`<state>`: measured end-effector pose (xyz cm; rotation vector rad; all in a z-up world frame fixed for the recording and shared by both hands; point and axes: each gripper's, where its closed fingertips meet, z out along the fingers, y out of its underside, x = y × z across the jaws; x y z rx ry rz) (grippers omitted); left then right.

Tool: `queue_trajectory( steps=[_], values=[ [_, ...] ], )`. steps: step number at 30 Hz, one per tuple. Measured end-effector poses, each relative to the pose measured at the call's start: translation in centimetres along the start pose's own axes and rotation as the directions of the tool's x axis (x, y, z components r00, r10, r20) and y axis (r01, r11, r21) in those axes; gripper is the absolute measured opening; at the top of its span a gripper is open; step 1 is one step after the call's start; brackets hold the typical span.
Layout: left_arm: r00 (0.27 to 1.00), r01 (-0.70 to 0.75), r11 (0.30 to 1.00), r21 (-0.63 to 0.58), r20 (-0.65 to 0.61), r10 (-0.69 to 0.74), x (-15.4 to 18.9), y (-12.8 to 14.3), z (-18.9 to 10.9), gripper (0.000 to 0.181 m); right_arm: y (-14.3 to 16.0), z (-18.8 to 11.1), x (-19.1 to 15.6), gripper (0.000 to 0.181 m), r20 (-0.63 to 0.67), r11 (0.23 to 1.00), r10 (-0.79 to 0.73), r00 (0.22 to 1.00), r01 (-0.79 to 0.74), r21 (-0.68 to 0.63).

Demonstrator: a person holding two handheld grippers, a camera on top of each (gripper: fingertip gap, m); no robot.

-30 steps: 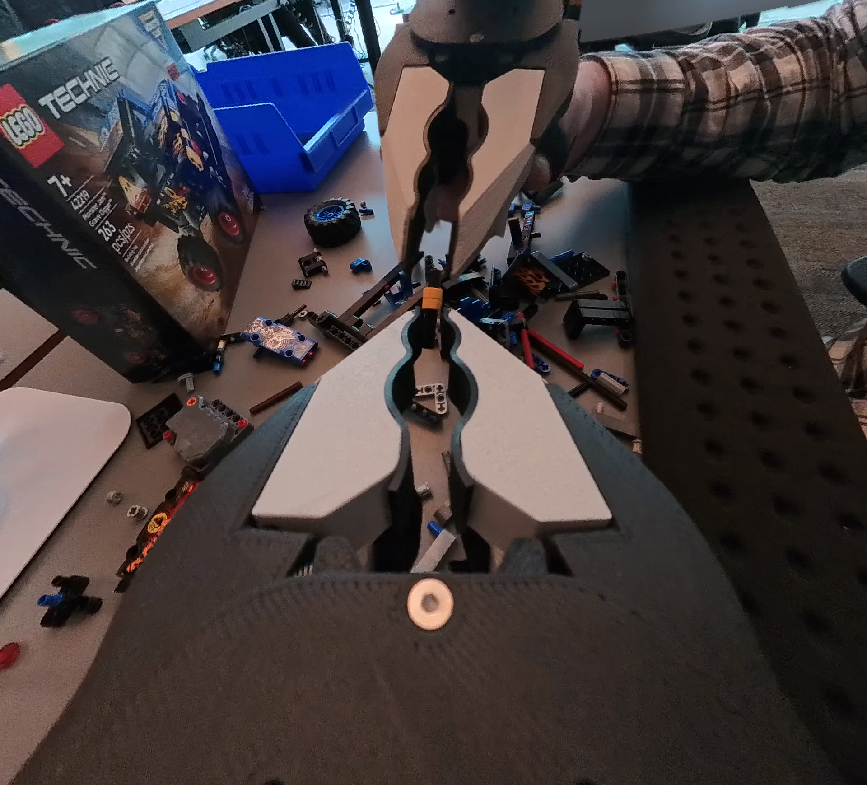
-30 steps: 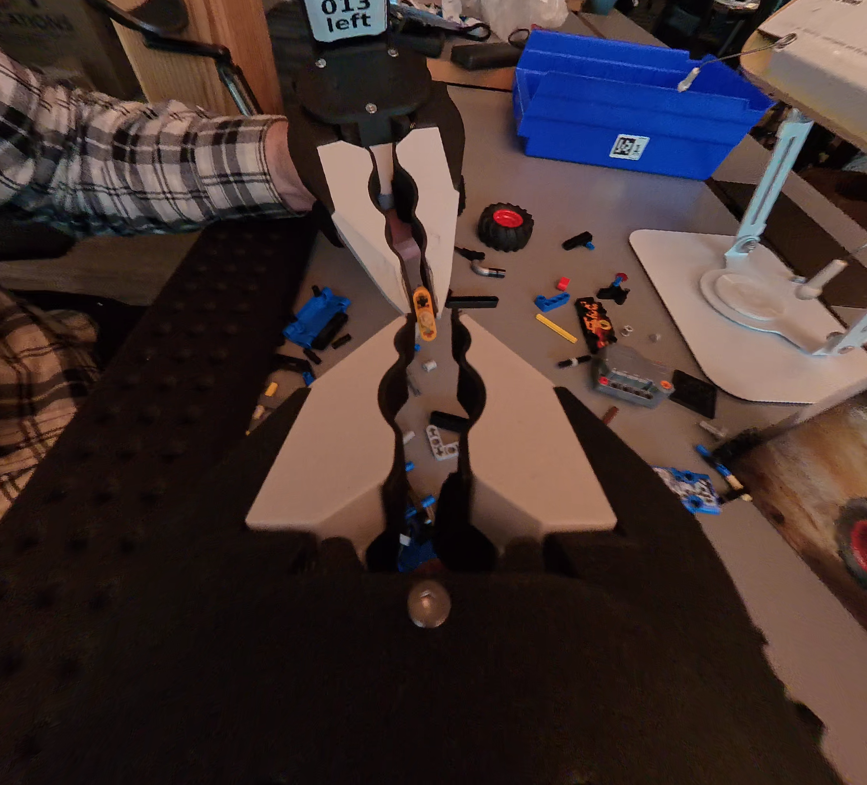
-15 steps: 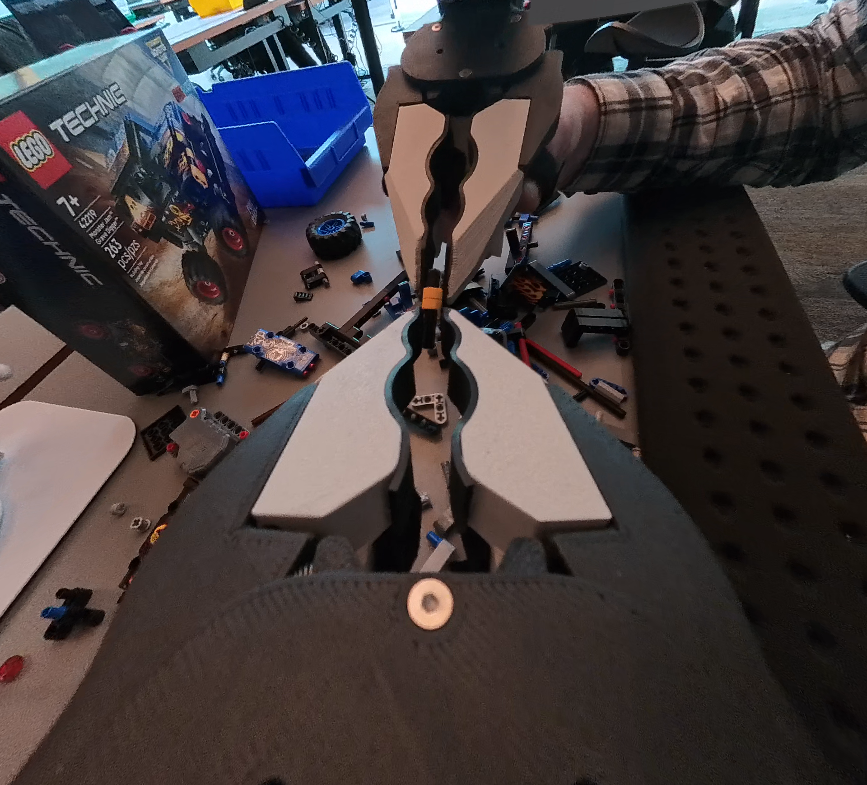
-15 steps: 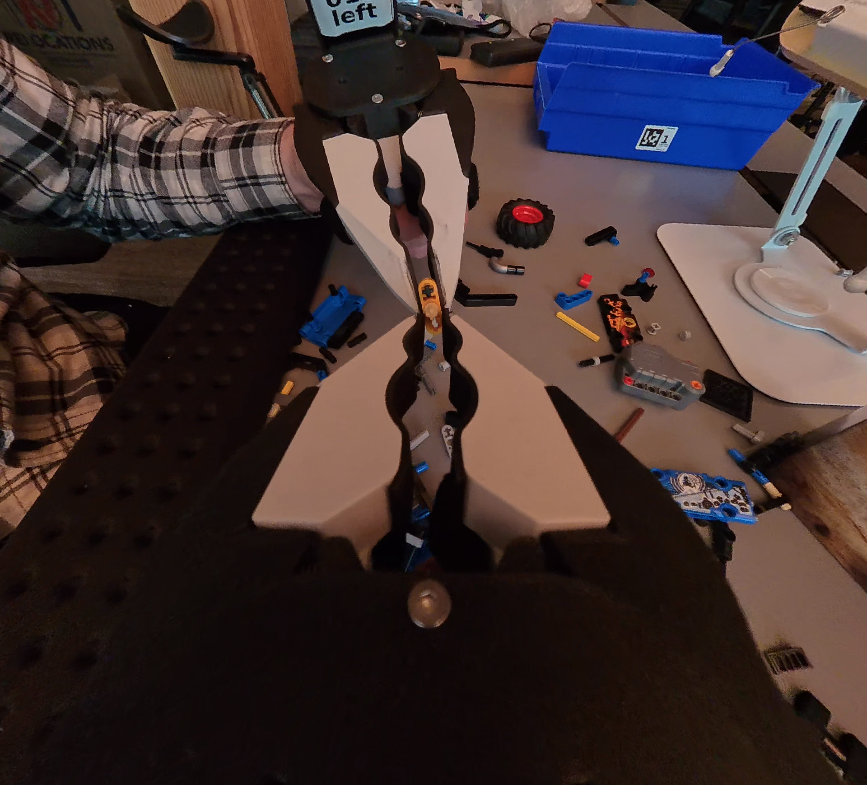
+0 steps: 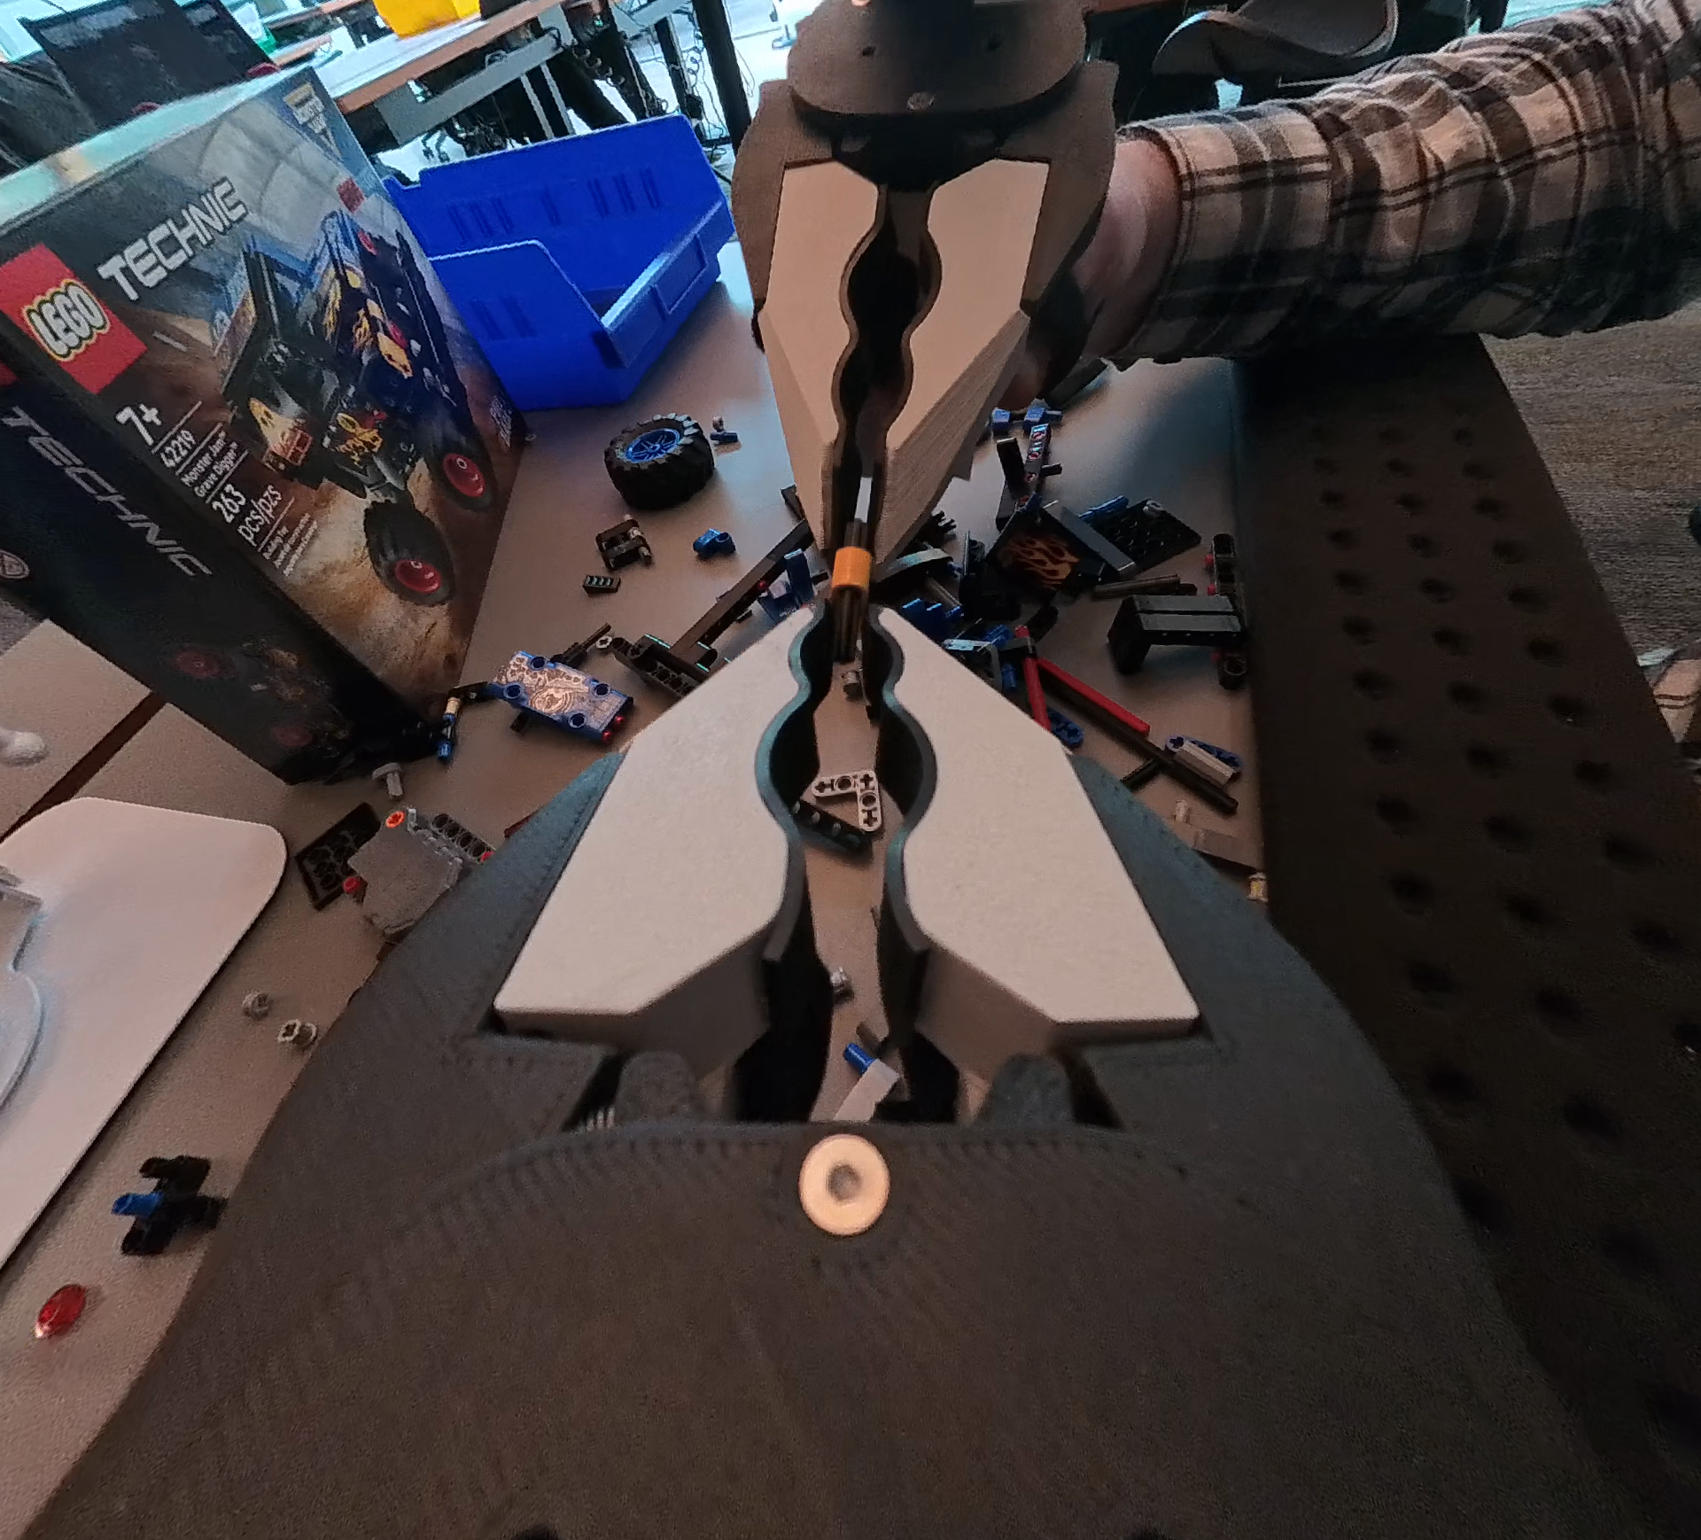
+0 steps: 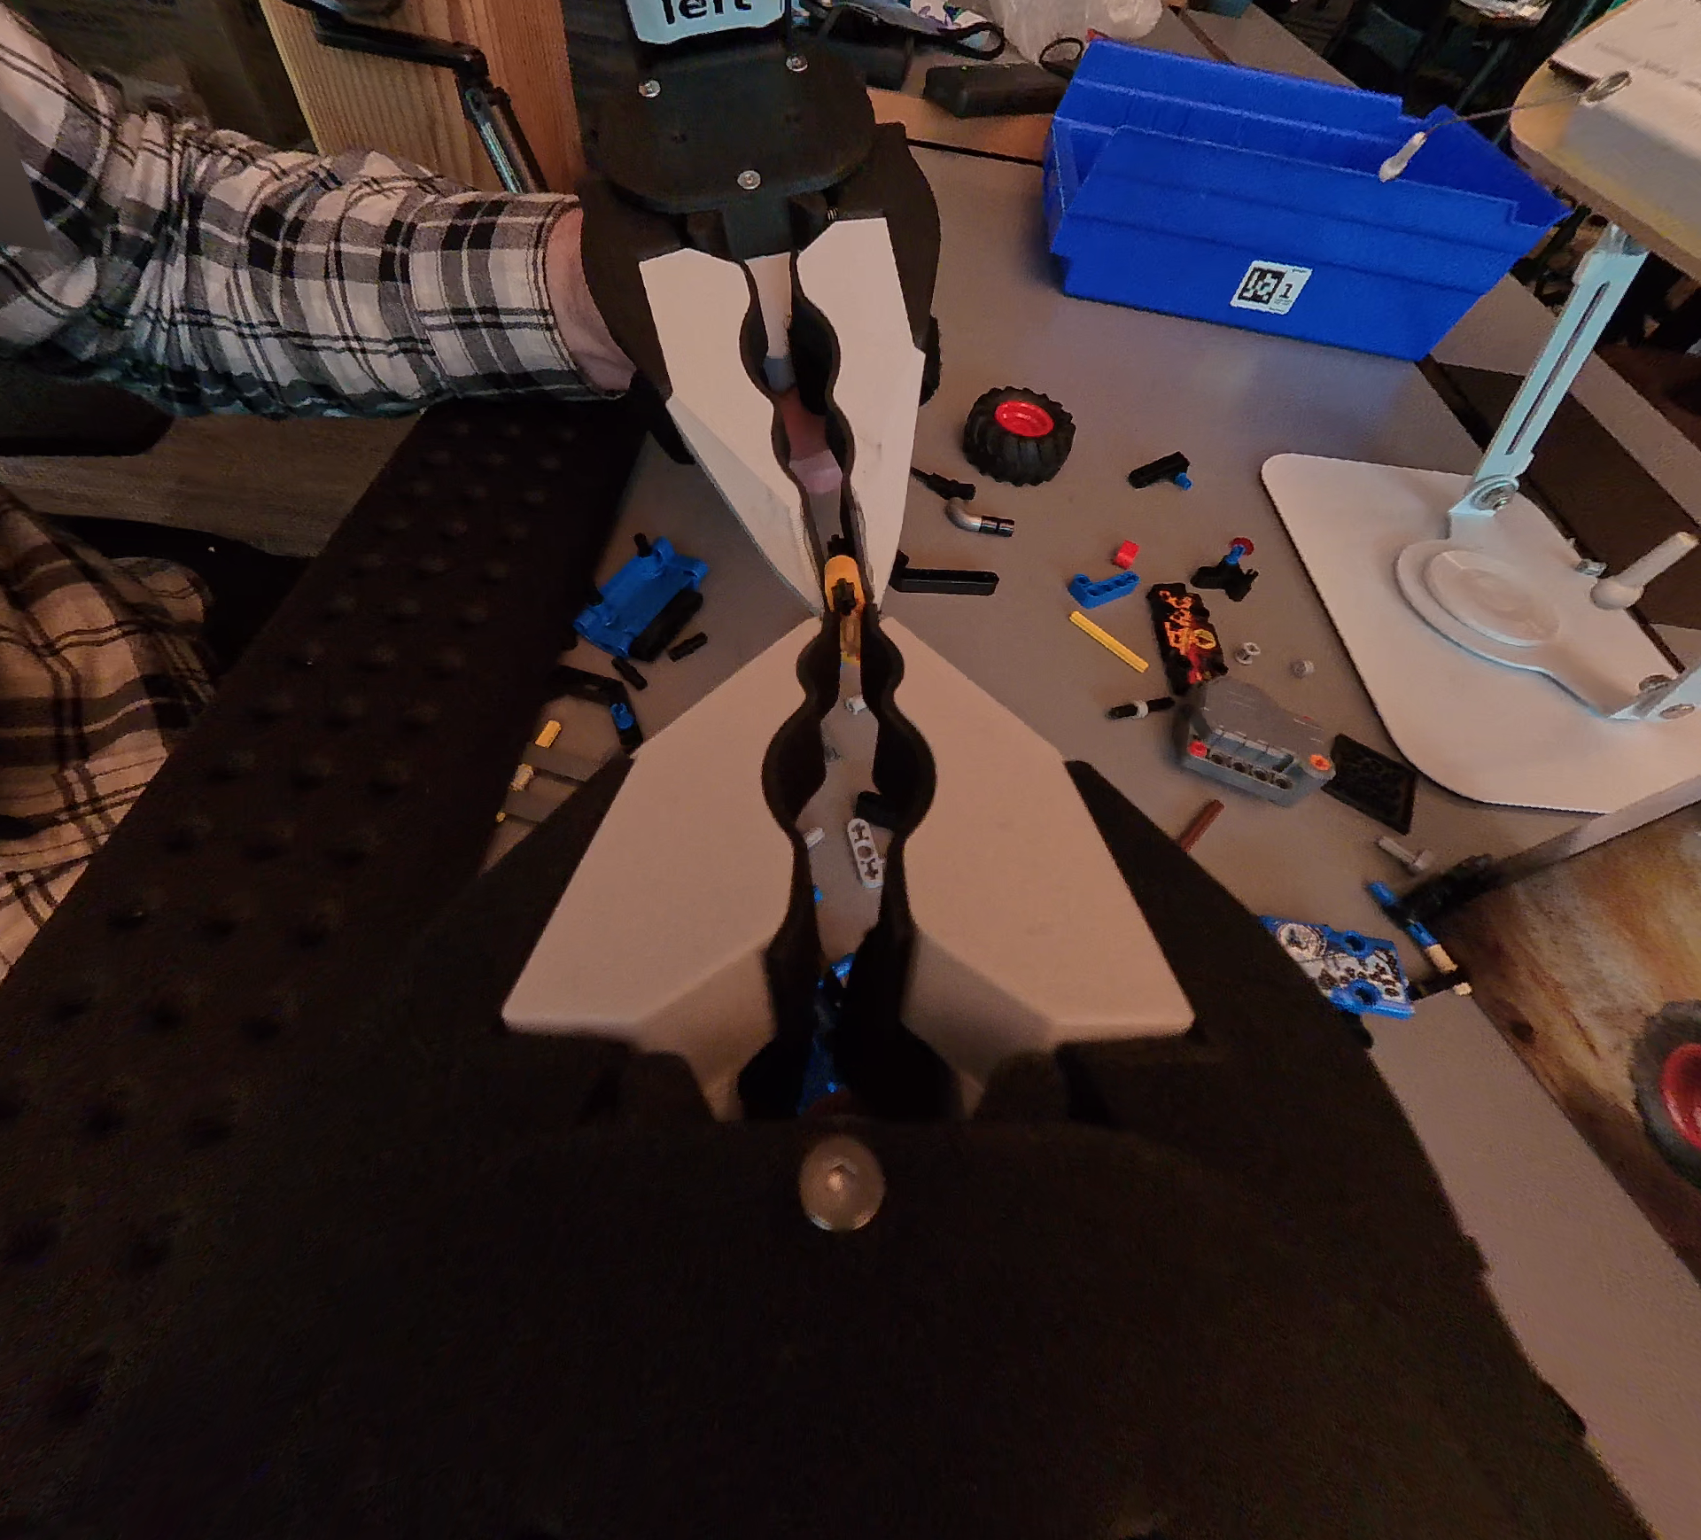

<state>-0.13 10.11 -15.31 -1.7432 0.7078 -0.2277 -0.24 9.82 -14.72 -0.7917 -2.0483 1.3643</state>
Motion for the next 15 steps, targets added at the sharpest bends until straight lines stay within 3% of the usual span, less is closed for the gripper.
queue_trajectory(
  steps=[6,9,12,15],
  values=[
    [0.995,0.096,0.985,0.146,0.007,-0.098,-1.6,-1.7,-3.2,0.000,0.1,-2.1,1.4,0.001,-0.041,0.999,0.022,0.999,-0.021,0.034],
    [0.997,0.083,0.995,0.056,-0.005,-0.083,-1.0,-0.3,-1.9,0.000,1.0,-1.4,0.6,0.003,0.006,0.999,0.032,0.999,-0.031,-0.030],
    [0.998,0.060,0.998,-0.032,0.003,-0.060,-0.9,1.3,-0.9,0.000,4.0,-0.2,0.2,0.004,0.018,0.987,0.016,1.000,-0.013,-0.161],
    [0.998,0.061,0.996,-0.059,0.004,-0.061,-0.9,1.8,-0.6,0.000,4.9,0.3,0.0,0.028,0.029,0.980,0.034,0.999,-0.027,-0.196]
  ],
)
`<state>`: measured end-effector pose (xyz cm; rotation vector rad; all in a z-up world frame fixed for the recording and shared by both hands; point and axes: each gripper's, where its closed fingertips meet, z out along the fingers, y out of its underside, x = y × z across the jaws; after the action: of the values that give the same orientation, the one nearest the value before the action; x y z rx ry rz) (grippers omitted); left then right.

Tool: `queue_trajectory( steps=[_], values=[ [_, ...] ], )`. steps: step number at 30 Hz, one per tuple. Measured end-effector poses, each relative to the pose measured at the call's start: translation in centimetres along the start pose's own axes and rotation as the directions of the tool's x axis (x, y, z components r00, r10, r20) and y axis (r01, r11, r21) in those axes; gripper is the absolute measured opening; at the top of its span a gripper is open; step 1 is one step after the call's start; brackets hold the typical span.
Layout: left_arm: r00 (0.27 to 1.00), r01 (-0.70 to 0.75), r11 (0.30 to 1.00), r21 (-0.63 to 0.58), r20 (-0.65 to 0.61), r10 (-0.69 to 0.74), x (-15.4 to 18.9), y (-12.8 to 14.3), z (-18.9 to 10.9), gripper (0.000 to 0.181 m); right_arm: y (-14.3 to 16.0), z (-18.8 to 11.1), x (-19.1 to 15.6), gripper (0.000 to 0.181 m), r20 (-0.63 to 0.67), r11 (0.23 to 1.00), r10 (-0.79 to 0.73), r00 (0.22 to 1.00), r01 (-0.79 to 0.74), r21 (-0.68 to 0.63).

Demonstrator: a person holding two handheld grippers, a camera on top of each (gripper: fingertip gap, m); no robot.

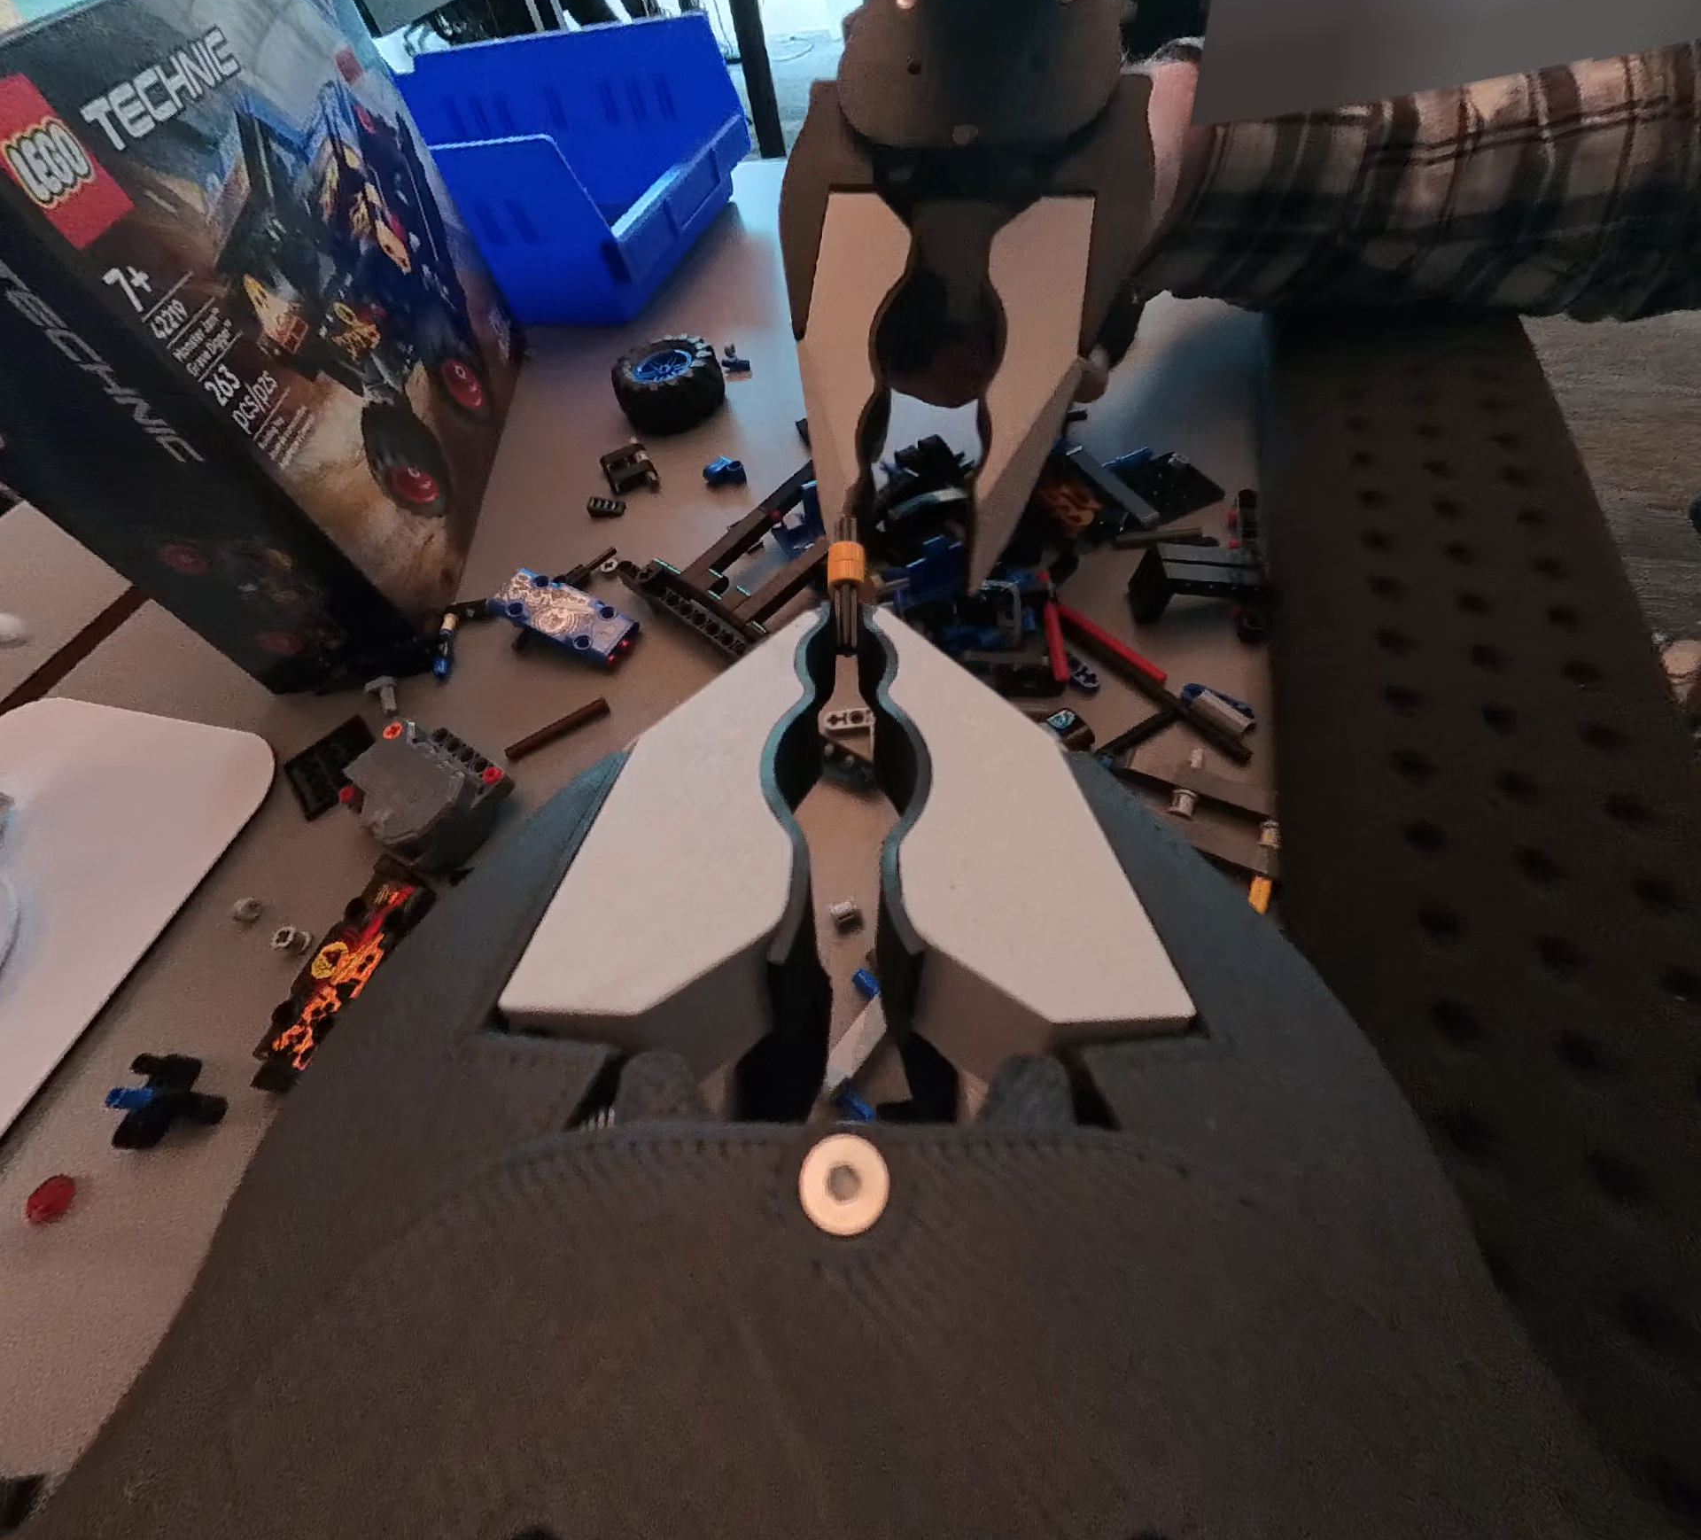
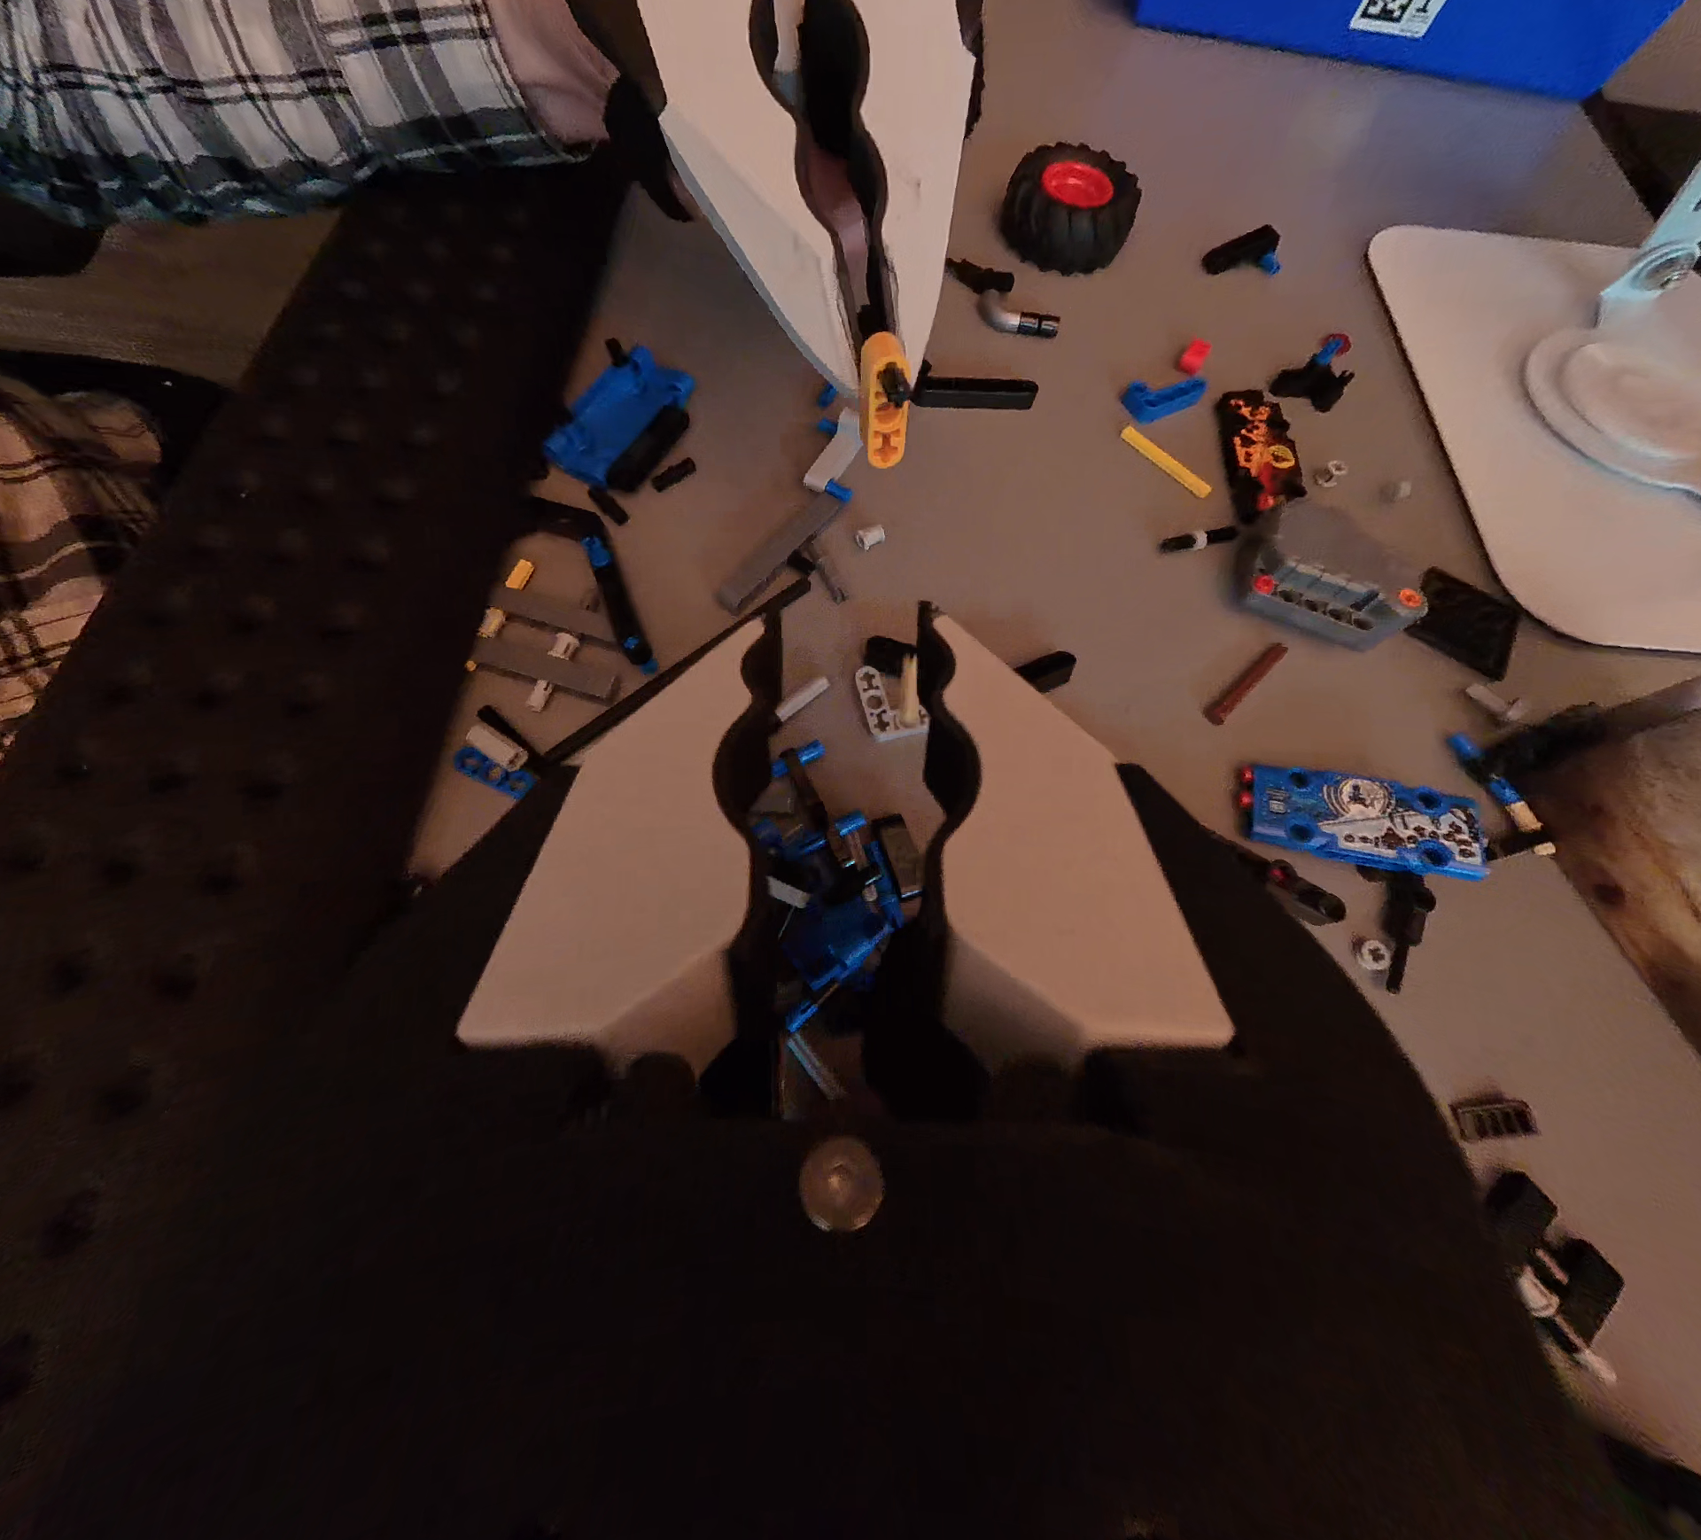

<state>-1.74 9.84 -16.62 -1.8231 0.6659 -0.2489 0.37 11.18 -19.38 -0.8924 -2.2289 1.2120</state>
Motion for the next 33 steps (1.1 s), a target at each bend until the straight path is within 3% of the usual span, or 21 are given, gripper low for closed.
queue_trajectory(
  steps=[2,8,11,18,27,29,31,33],
  values=[
    [1.000,-0.010,1.000,-0.013,-0.010,0.010,0.4,0.2,0.4,0.001,-0.7,-0.2,0.2,0.019,-0.029,0.999,-0.029,0.999,0.030,0.035],
    [0.998,-0.066,0.997,-0.033,-0.022,0.065,1.3,0.1,1.3,0.001,-2.7,0.3,-0.3,0.019,-0.044,0.993,-0.057,0.997,0.062,0.100],
    [0.997,-0.083,0.996,-0.032,-0.014,0.082,1.4,0.1,1.3,0.002,-3.0,0.5,-0.4,0.006,-0.044,0.990,-0.062,0.997,0.067,0.122],
    [0.991,-0.136,0.990,0.048,-0.008,0.137,2.0,-1.8,0.5,0.001,-4.6,-0.9,-1.2,0.005,0.016,0.973,-0.056,0.998,0.051,0.226],
    [0.985,-0.162,0.984,0.075,-0.052,0.167,3.1,-2.1,0.0,0.001,-5.2,-1.8,-2.3,0.005,0.086,0.961,-0.069,0.994,0.043,0.274],
    [0.990,-0.138,0.987,0.082,-0.008,0.139,1.8,-1.7,-1.3,0.000,-5.2,-3.3,-1.4,0.005,0.074,0.949,-0.037,0.997,0.011,0.315],
    [0.995,-0.083,0.986,0.147,0.062,0.075,-0.2,-2.1,-4.3,0.000,-5.4,-7.7,1.1,0.004,0.035,0.897,0.052,0.998,-0.062,0.437],
    [0.995,-0.097,0.989,0.111,0.034,0.094,0.4,-2.2,-2.8,0.000,-4.2,-6.2,0.4,0.005,0.016,0.941,0.006,1.000,-0.011,0.337]
  ],
)
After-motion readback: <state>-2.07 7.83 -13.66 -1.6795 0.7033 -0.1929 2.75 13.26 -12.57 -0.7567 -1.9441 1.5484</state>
